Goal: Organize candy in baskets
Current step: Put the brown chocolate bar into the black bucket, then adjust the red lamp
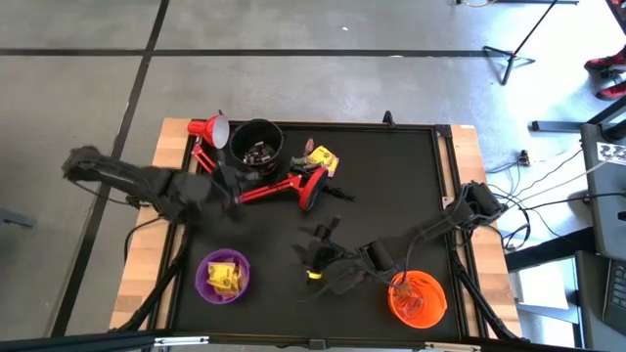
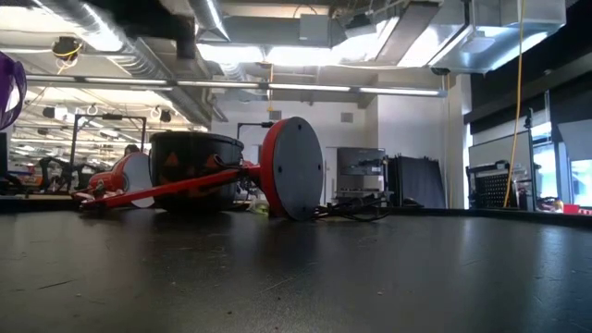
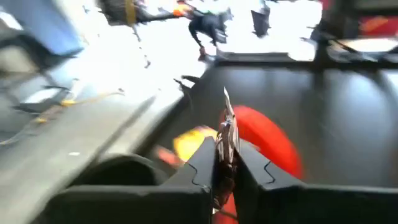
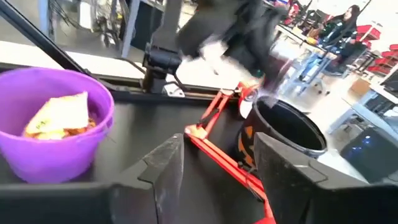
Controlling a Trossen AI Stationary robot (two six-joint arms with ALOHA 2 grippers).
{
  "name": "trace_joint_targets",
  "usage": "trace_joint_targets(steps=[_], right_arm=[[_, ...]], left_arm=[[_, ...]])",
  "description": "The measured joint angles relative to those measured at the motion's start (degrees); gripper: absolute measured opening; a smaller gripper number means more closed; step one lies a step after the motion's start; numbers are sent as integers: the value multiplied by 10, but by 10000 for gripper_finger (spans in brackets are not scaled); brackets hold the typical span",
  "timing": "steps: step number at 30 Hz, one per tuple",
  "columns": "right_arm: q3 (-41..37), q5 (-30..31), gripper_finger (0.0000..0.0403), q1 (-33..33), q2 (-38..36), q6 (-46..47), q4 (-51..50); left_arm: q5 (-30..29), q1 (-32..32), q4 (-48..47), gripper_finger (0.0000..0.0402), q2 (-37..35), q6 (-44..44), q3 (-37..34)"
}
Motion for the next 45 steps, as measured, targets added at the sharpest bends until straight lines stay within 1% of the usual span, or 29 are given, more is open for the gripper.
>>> trace_joint_targets(steps=[4,6,9,11,13,15,18,20,23,26,31,35,36,38,40,42,45], right_arm=[[0,-2,189,-5,4,15,-15],[0,-9,187,-5,5,19,-21],[0,-17,187,-8,5,31,-27],[0,-19,186,-8,5,35,-34],[0,-19,186,-8,5,39,-41],[0,-19,186,-8,5,51,-53],[0,-20,186,-8,5,67,-74],[0,-20,186,-7,5,74,-76],[0,-20,186,-7,5,77,-82],[0,-20,186,-7,5,80,-84],[0,-19,186,-9,5,82,-96],[0,-21,186,-22,5,135,-133],[0,-33,186,-29,5,155,-140],[0,-75,186,-46,5,178,-144],[0,-116,186,-63,5,179,-144],[0,-138,186,-78,8,161,-140],[0,-146,186,-94,15,93,-120]], left_arm=[[25,100,-10,20,-18,56,23],[65,155,-15,20,-17,68,24],[143,236,-39,20,3,69,24],[161,281,-59,20,21,67,24],[161,318,-64,25,38,65,24],[169,347,-64,38,50,63,24],[199,372,-61,74,64,62,24],[212,380,-61,104,71,56,24],[215,384,-58,146,74,52,24],[225,382,-64,170,70,43,31],[307,364,-92,176,31,6,58],[354,330,-104,176,-21,-28,48],[360,320,-109,176,-37,-37,41],[362,299,-118,176,-71,-52,22],[349,281,-120,176,-105,-72,-3],[332,264,-124,176,-142,-96,-31],[316,246,-126,176,-189,-131,-75]])
